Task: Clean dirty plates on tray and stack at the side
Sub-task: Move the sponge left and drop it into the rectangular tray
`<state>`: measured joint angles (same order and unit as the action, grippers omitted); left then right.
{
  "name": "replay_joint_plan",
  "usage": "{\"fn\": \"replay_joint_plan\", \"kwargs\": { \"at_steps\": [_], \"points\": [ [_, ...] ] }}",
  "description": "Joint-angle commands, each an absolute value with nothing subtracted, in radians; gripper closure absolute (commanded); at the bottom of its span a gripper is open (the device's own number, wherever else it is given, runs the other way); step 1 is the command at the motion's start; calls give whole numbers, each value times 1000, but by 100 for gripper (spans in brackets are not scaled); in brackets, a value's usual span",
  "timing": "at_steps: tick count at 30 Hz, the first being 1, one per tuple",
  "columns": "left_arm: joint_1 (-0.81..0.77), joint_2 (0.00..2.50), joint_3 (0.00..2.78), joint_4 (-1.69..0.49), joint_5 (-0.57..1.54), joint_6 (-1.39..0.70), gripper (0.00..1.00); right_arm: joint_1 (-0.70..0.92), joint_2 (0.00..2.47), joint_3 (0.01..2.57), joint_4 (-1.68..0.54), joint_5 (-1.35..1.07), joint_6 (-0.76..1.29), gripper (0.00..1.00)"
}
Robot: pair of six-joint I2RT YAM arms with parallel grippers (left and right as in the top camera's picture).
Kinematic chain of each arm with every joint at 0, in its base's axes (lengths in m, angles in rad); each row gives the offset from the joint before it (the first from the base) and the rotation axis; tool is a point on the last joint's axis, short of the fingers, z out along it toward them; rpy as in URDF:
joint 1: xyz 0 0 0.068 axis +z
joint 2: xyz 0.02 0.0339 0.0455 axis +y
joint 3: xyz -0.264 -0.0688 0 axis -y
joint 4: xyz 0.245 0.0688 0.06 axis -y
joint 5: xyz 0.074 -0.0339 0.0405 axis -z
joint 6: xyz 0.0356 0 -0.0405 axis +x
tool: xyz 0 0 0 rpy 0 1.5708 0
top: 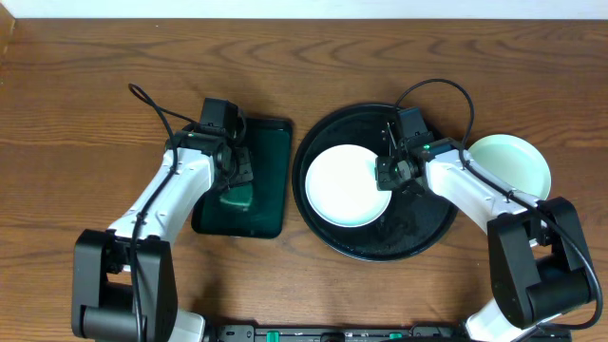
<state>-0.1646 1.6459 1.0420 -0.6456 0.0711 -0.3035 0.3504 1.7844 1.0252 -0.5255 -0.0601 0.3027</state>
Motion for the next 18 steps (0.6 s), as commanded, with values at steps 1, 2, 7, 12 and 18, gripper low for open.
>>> {"fn": "replay_joint_plan", "kwargs": {
  "at_steps": [1,2,7,12,18],
  "points": [
    [-162,1648,1038,-645,59,-296,59,363,1767,1021,-516,-113,305,99],
    [-162,1648,1038,-645,59,-296,55,363,1767,1021,-516,-113,305,99],
    [-162,1644,1056,-649,59,-296,44,363,1767,1021,-516,-113,305,98],
    [-157,1596,1131,-672,59,-296,41,363,1767,1021,-517,-113,305,90],
    [-91,1495,1211,-670,14,-296,28,363,1767,1021,-518,-113,305,75]
  ]
}}
